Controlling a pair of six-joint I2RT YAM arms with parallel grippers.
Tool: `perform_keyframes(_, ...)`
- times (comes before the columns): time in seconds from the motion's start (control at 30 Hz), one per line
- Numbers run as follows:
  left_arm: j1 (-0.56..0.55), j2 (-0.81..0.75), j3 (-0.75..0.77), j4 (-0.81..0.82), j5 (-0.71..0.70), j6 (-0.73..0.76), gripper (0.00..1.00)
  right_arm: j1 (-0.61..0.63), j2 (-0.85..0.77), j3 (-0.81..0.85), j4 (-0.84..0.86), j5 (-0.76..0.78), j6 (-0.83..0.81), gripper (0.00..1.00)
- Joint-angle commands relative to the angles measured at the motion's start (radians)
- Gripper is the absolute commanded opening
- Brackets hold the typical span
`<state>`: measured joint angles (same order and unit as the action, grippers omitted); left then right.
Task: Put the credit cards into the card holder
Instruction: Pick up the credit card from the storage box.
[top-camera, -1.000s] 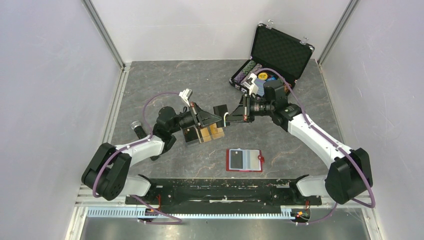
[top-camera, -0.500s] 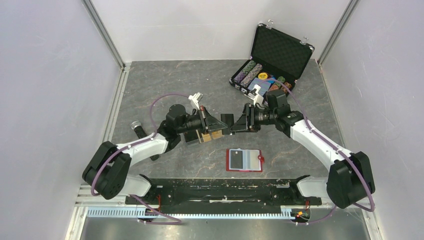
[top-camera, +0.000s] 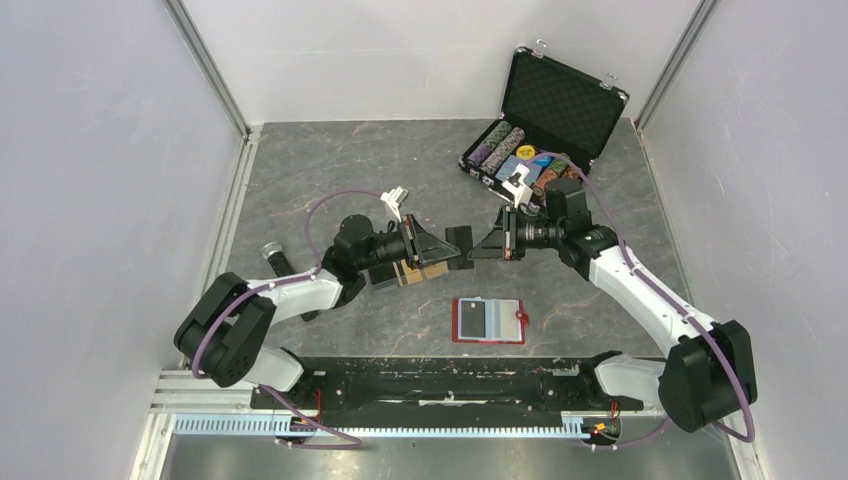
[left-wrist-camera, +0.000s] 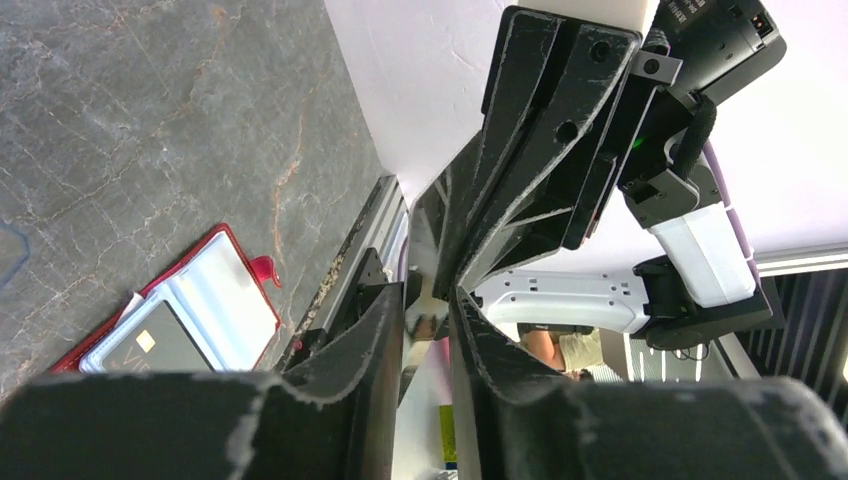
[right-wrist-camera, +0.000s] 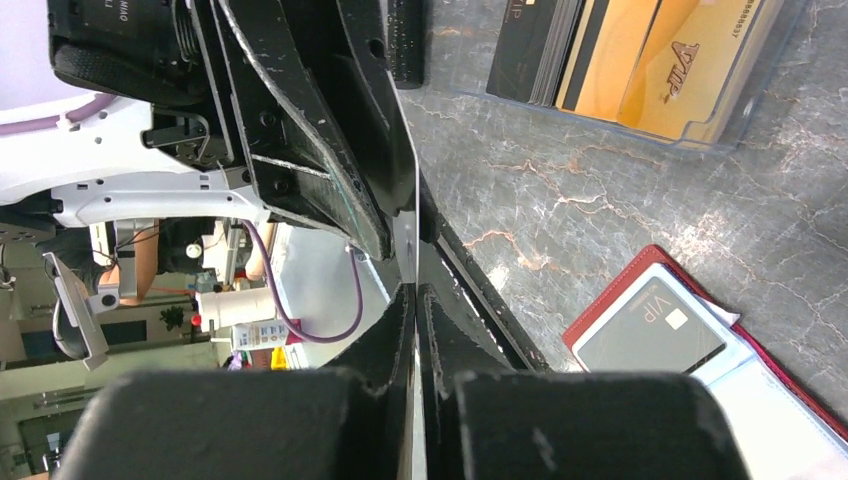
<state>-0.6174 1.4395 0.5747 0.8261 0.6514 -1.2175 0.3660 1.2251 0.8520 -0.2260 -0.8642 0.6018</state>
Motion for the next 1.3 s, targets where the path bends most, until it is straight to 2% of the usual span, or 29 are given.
perform_keyframes(0.0, -0.012, -0.038, -0.011, 0.072, -0.009, -0.023, 0.35, -0.017, -0.032, -0.017, 0.055, 0.006, -0.002, 0.0)
perform_keyframes(0.13, -0.012, -0.05, -0.013, 0.056, -0.012, -0.012, 0.37, -0.026, -0.045, -0.024, 0.06, -0.002, 0.005, 0.0)
perform_keyframes(0.3, -0.01, -0.053, -0.013, 0.072, -0.012, -0.015, 0.31, -0.033, -0.054, -0.03, 0.063, -0.012, 0.008, 0.0)
perform_keyframes(0.4, -0.009, -0.05, -0.006, 0.081, -0.009, -0.014, 0.24, -0.033, -0.055, -0.039, 0.066, -0.022, 0.008, 0.0)
perform_keyframes(0.53, -0.009, -0.041, 0.007, 0.082, 0.003, -0.015, 0.02, -0.034, -0.055, -0.055, 0.065, -0.026, 0.005, 0.0)
perform_keyframes(0.6, -0.008, -0.036, 0.012, 0.074, 0.007, -0.016, 0.02, -0.035, -0.059, -0.065, 0.06, -0.009, 0.004, 0.0)
perform_keyframes(0.63, -0.008, -0.035, 0.015, 0.067, 0.007, -0.014, 0.02, -0.036, -0.062, -0.074, 0.056, 0.002, 0.002, 0.04)
perform_keyframes(0.8, -0.014, -0.036, 0.006, -0.009, -0.013, 0.003, 0.02, -0.051, -0.081, -0.113, -0.018, 0.086, -0.06, 0.39)
perform_keyframes(0.9, -0.037, -0.032, 0.005, -0.074, -0.035, 0.023, 0.02, -0.069, -0.101, -0.121, -0.135, 0.191, -0.153, 0.55)
perform_keyframes(0.97, -0.067, -0.02, 0.01, -0.119, -0.055, 0.042, 0.02, -0.077, -0.116, -0.114, -0.242, 0.322, -0.234, 0.64)
perform_keyframes(1.13, -0.152, 0.052, 0.007, -0.157, -0.09, 0.051, 0.02, -0.088, -0.174, -0.15, -0.4, 0.602, -0.344, 0.77)
perform_keyframes(1.27, -0.187, 0.113, -0.008, -0.181, -0.098, 0.066, 0.02, -0.092, -0.207, -0.252, -0.417, 0.65, -0.358, 0.8)
